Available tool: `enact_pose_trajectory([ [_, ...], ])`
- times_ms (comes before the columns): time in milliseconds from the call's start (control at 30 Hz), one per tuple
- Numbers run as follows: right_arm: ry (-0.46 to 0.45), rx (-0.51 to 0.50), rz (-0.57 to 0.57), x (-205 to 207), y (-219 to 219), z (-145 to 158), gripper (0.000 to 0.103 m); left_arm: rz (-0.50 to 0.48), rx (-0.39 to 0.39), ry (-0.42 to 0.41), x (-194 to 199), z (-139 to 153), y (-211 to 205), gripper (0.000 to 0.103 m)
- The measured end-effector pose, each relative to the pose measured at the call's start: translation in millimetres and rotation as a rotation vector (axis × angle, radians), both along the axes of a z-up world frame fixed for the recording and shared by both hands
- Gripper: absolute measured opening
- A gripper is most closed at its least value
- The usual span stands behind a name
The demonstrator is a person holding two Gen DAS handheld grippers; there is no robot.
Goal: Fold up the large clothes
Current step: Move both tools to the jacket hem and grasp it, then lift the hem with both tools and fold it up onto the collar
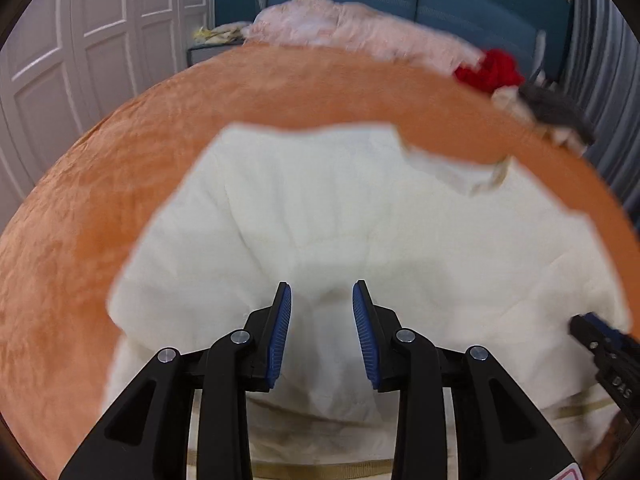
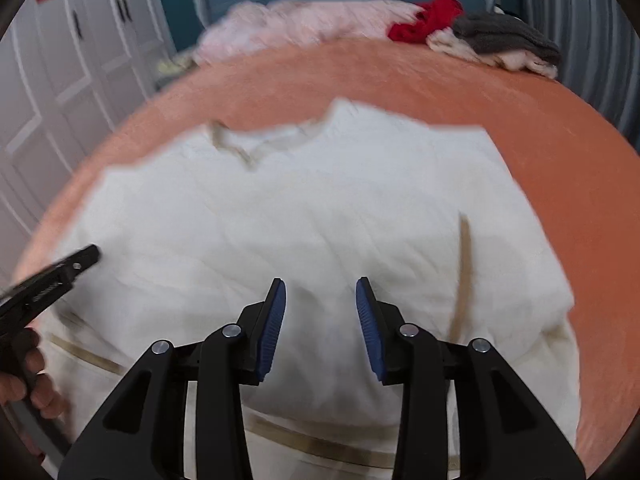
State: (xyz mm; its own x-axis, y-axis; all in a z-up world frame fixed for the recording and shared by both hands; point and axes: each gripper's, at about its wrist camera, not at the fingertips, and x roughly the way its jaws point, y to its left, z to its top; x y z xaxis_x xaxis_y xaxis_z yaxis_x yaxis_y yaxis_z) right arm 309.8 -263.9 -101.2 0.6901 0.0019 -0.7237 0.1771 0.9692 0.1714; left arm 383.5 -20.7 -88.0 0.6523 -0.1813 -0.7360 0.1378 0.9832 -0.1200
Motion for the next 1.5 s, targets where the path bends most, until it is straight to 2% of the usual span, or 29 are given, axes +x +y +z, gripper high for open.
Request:
enact_pose_trajectory([
  [100,-0.053,0.074,0.029,25.7,-0.8,25.4,0.043,0.005,-0.034,-0.028,29.6,28.4,16.5,0.032],
  [167,-0.06,0.182,0.079,63.2,1.9,35.7,0.049,0.032,-0.06,-0.029,63.6,40.7,25.9,0.032],
  [233,-0.041,0.304,0.131,107.9,8.5,33.6,0.051,0.048,-0.059,-0.016,93.2,42.0,29.8,0.032],
  [267,-0.026,0.337,0.149,129.5,13.4,29.8,0.051,0.059,-0.06,0.004,113.1,38.0,31.6,0.032],
  [367,0.049,0.324,0.178,188.9,34.0,13.1,0.052,0.084,-0.071,0.071,154.6,18.7,35.7,0.032],
  [500,0.115,0.377,0.182,244.3,49.3,-14.7,0.052,0.108,-0.084,0.125,181.4,-10.9,42.7,0.032],
  [600,0.147,0.406,0.168,268.0,55.8,-35.4,0.052,0.111,-0.082,0.142,184.4,-31.8,42.6,0.032],
  [667,0.177,0.396,0.18,273.7,65.2,-48.9,0.052,0.112,-0.076,0.122,181.7,-40.1,43.5,0.032],
  [700,0.17,0.356,0.196,274.6,71.1,-50.7,0.045,0.112,-0.07,0.105,179.7,-41.7,42.3,0.032],
  [733,0.157,0.324,0.215,271.5,76.3,-49.3,0.023,0.111,-0.06,0.092,177.7,-43.0,40.7,0.033],
  [767,0.149,0.31,0.23,269.6,79.6,-48.0,0.011,0.11,-0.053,0.084,176.7,-43.3,39.7,0.033],
  [833,0.098,0.309,0.222,262.0,76.7,-43.2,0.005,0.11,-0.038,0.07,175.2,-46.5,37.5,0.033],
  [900,0.069,0.301,0.199,258.0,73.5,-41.7,0.004,0.112,-0.035,0.06,175.2,-48.4,37.3,0.033],
  [1100,0.086,0.234,0.147,259.2,73.4,-59.3,0.004,0.111,-0.015,0.038,174.9,-51.1,34.3,0.034],
  [1167,0.087,0.211,0.141,256.2,70.5,-53.4,0.005,0.114,0.003,0.043,175.3,-50.9,31.8,0.034],
  [1233,0.048,0.187,0.104,241.9,62.1,-37.7,0.01,0.113,0.016,0.05,176.5,-48.1,30.5,0.034],
  [1300,-0.007,0.207,0.074,219.1,42.8,-21.4,0.012,0.105,0.022,0.057,174.6,-39.5,29.8,0.038],
  [1433,-0.114,0.283,-0.05,156.8,-33.3,4.2,0.038,0.007,-0.046,0.03,159.2,-2.9,11.8,0.041],
  [1500,-0.133,0.306,-0.104,137.1,-69.0,5.8,0.038,-0.066,-0.09,0.017,153.9,13.5,-12.5,0.047],
])
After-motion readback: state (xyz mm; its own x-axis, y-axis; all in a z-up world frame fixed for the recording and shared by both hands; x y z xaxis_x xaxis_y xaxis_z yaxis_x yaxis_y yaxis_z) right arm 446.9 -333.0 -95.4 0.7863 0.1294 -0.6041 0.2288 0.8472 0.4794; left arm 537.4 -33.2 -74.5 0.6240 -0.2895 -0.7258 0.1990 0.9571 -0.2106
